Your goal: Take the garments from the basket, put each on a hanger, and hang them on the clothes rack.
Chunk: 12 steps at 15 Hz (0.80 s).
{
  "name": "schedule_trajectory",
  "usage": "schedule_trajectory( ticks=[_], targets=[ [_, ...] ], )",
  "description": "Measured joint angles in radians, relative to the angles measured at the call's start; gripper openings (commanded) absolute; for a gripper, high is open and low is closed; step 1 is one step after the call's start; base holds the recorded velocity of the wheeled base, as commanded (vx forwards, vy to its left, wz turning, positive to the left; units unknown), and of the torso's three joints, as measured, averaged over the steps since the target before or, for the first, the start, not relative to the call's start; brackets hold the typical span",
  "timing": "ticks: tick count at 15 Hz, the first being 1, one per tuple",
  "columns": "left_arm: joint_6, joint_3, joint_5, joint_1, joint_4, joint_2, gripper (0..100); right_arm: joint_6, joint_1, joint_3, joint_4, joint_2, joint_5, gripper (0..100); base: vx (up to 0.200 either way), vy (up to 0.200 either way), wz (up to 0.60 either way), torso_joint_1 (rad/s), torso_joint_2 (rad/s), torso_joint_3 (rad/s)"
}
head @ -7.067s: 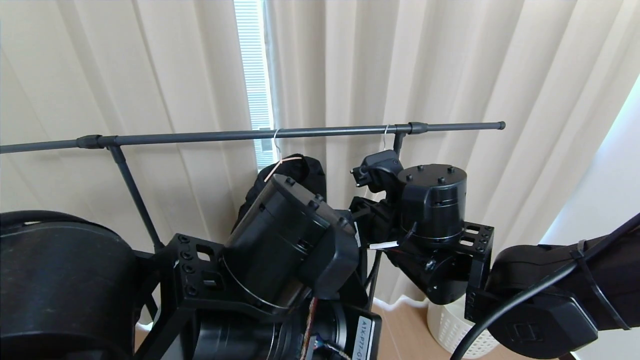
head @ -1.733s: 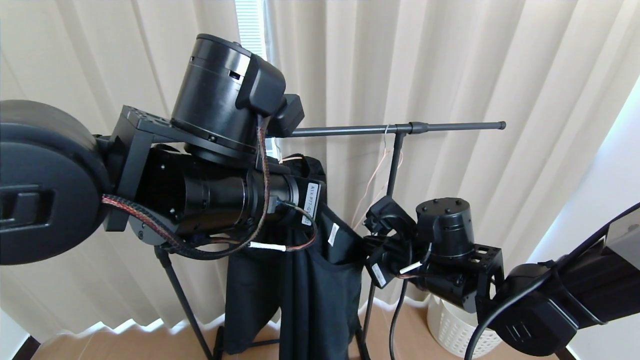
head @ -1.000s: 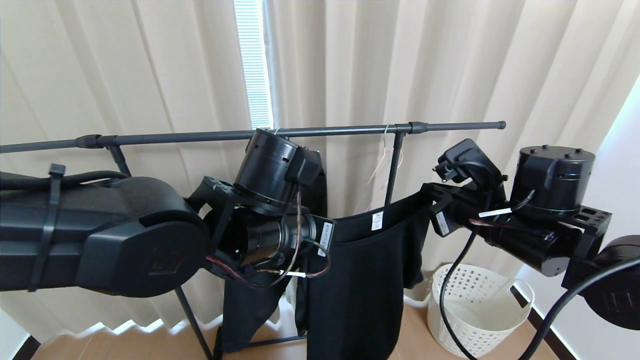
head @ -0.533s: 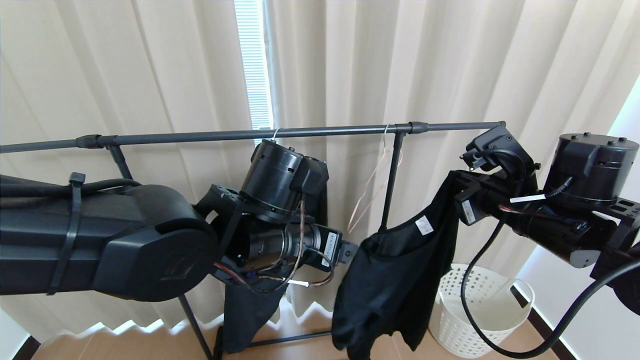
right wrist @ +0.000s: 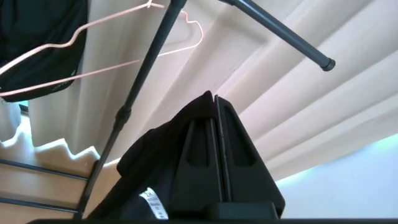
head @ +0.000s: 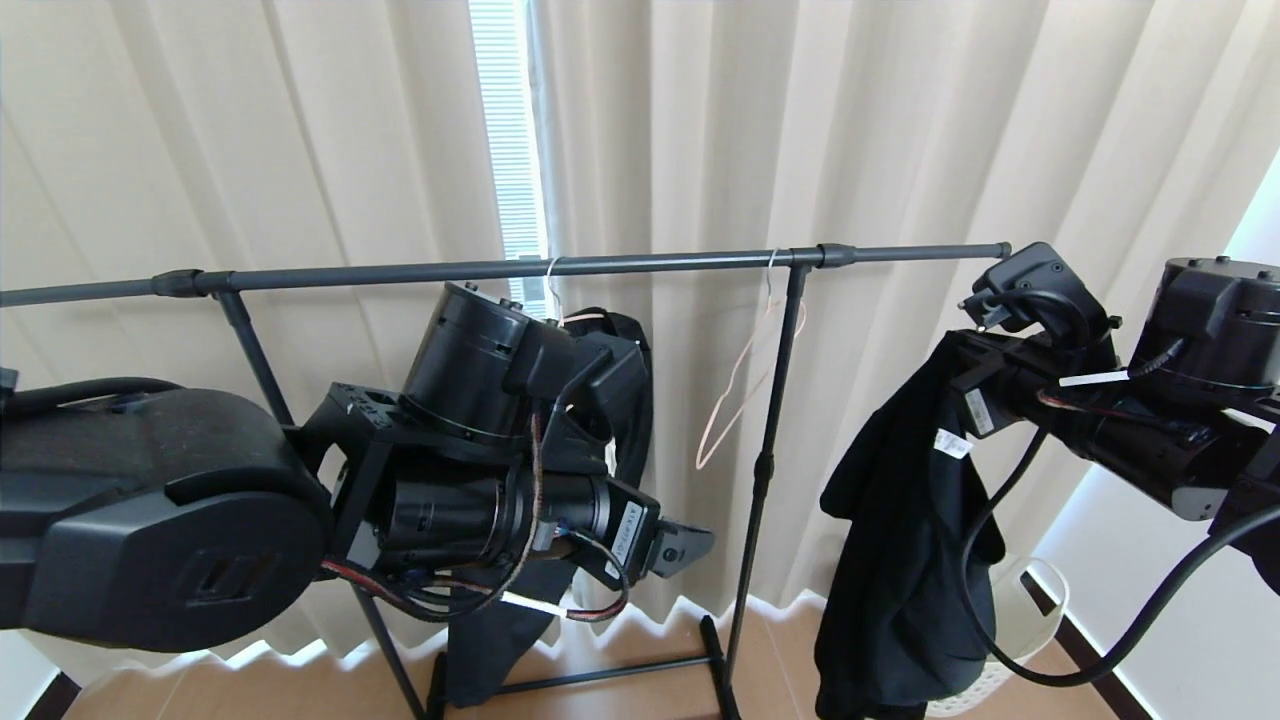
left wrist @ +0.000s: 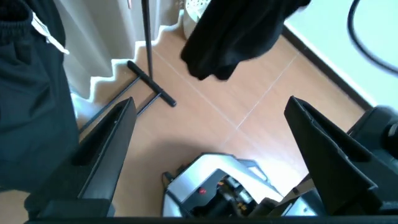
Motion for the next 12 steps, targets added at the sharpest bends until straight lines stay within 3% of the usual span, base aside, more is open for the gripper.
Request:
schedule_trajectory(
  ticks=[2,4,7,8,12],
  targets=[
    [0.007,0.030,0.025,0.001,-0.065,0.001,100,-0.001,-0.006,0.000,0.000,-0.003,0.001,0,0.000,0.000,0.00,0.000,0.00,0.000],
    [0.008,0.045,0.075,0.001,-0.111,0.013,100,-0.001,-0.010,-0.001,-0.001,-0.004,0.001,0,0.000,-0.200,0.00,-0.005,0.00,0.000],
    [0.008,0.049,0.081,0.001,-0.116,0.024,100,-0.002,-0.010,-0.001,-0.001,-0.004,0.002,0,0.000,-0.200,0.00,0.007,0.00,0.001],
    [0.008,0.049,0.081,-0.001,-0.113,0.027,100,-0.002,-0.014,0.001,0.001,-0.004,0.001,0,0.200,-0.200,0.00,0.012,0.01,0.007],
    [0.008,0.042,0.080,-0.002,-0.117,0.038,100,-0.002,-0.013,0.003,0.000,-0.004,0.000,0,0.200,0.000,0.00,-0.009,0.00,0.004]
  ],
)
